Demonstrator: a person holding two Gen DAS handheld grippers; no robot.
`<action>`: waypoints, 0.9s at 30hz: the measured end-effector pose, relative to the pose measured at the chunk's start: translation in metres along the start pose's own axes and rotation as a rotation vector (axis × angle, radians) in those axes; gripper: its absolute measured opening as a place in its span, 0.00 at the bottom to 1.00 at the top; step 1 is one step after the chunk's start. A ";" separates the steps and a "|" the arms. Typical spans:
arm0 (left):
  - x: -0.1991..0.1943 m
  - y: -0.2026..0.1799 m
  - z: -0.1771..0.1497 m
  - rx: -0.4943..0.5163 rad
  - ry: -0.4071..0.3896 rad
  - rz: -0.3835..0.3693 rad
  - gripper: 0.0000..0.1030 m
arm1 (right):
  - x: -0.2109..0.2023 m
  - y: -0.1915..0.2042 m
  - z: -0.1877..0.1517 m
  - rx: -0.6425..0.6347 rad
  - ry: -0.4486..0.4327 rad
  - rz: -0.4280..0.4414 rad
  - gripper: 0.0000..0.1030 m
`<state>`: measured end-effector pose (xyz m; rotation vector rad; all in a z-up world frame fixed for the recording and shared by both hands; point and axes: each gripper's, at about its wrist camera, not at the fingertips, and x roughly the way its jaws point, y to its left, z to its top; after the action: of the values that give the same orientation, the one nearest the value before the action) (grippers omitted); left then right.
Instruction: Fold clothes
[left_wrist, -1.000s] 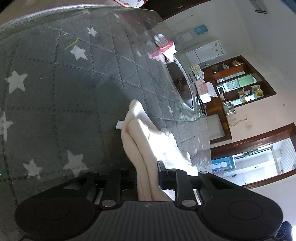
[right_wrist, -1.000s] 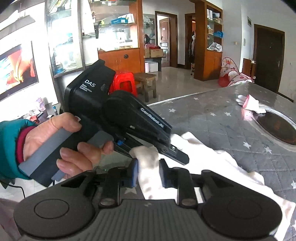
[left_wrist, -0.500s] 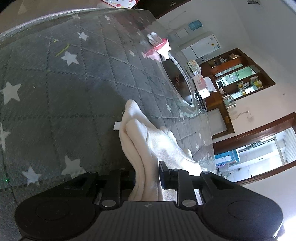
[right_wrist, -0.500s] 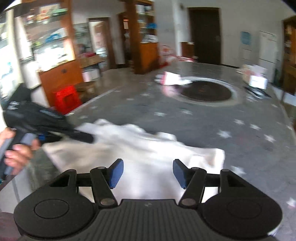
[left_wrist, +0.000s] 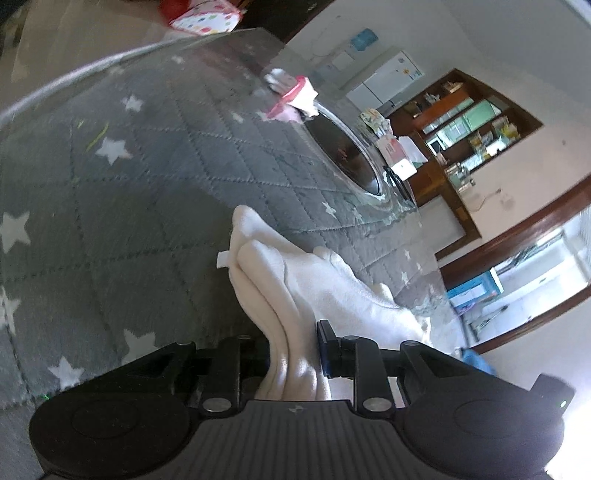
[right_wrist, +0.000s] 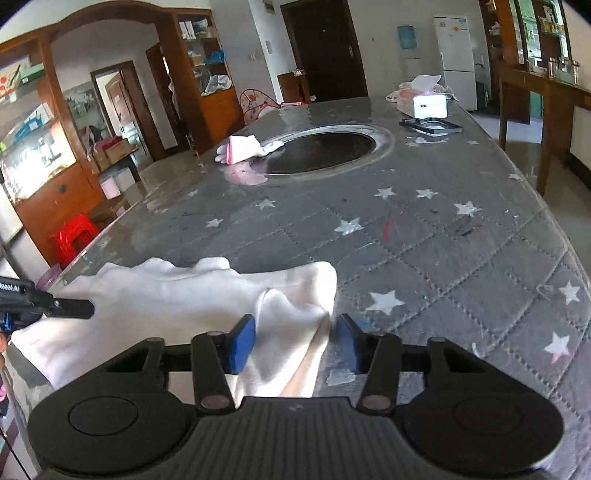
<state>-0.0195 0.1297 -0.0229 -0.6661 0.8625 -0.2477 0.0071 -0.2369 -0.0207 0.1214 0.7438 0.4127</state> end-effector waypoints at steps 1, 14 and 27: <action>0.000 -0.002 -0.001 0.018 -0.003 0.009 0.22 | 0.000 0.001 0.000 0.002 0.000 0.004 0.27; -0.006 -0.041 -0.002 0.231 -0.057 0.068 0.16 | -0.026 0.006 -0.004 0.056 -0.081 0.009 0.10; 0.015 -0.108 0.012 0.380 -0.046 0.019 0.15 | -0.072 -0.007 0.015 0.031 -0.170 -0.090 0.09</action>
<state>0.0059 0.0440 0.0415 -0.3081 0.7510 -0.3670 -0.0281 -0.2716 0.0346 0.1500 0.5858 0.3010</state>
